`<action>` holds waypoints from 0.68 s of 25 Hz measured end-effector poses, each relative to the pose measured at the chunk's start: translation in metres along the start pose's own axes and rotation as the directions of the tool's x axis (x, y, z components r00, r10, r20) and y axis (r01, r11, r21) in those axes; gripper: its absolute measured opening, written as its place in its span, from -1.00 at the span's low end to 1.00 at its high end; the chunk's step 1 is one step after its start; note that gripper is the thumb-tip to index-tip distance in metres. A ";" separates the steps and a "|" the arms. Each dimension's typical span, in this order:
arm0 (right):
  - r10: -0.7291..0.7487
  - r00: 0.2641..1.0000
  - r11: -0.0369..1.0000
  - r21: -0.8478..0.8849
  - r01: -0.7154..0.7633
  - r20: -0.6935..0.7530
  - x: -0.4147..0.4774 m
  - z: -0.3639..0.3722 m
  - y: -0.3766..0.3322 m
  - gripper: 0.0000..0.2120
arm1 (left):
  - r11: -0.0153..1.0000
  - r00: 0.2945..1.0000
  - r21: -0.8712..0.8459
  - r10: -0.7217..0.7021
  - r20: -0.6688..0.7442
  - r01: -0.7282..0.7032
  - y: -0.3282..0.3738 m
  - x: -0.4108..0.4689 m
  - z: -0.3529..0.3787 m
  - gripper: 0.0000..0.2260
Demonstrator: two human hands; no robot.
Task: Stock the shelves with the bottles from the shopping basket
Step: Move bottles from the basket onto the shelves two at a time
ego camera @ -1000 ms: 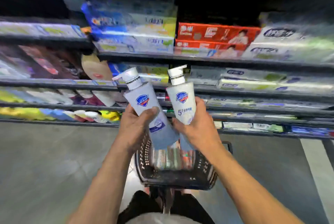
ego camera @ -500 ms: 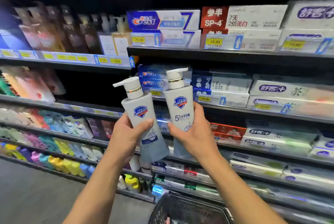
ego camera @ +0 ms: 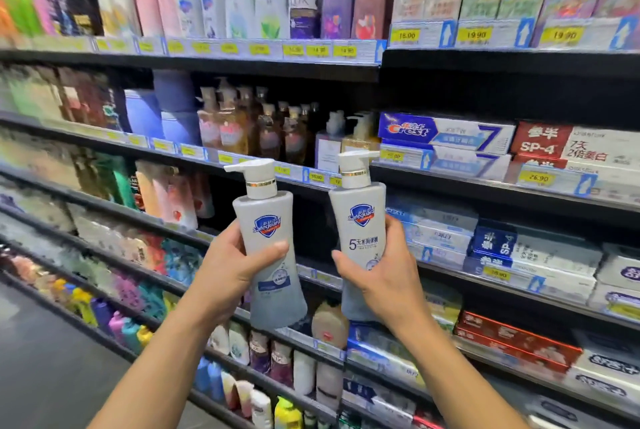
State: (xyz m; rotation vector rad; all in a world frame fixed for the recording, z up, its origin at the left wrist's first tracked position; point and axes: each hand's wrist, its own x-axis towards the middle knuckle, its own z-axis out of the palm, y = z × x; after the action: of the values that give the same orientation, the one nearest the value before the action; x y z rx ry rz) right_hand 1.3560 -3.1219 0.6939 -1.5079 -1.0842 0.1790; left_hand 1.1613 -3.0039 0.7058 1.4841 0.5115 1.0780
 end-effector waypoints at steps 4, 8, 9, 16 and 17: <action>0.012 0.998 1.000 -0.017 -0.014 -0.069 0.009 0.069 -0.022 -0.30 | 0.999 0.995 0.045 0.018 0.098 -0.022 0.006 0.030 -0.075 -0.63; 0.032 0.991 0.999 -0.032 -0.036 -0.127 0.012 0.123 -0.038 -0.27 | 0.997 0.979 0.056 0.041 0.200 -0.053 0.010 0.055 -0.121 -0.70; 0.039 0.990 0.998 -0.036 -0.045 -0.139 0.013 0.135 -0.040 -0.26 | 0.998 0.975 0.046 0.040 0.218 -0.051 0.009 0.061 -0.130 -0.69; 0.063 0.974 0.991 -0.100 -0.087 -0.220 0.030 0.152 -0.030 -0.29 | 0.991 0.941 0.112 0.029 0.337 -0.071 -0.012 0.112 -0.142 -0.70; 0.072 0.971 0.990 -0.101 -0.097 -0.229 0.035 0.148 -0.026 -0.30 | 0.988 0.937 0.135 0.027 0.349 -0.079 -0.018 0.119 -0.138 -0.70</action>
State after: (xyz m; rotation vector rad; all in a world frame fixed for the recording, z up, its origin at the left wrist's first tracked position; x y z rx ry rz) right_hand 1.2647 -2.9972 0.6903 -1.6328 -0.8607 0.0051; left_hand 1.1067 -2.8293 0.7146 1.7833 0.3067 0.8064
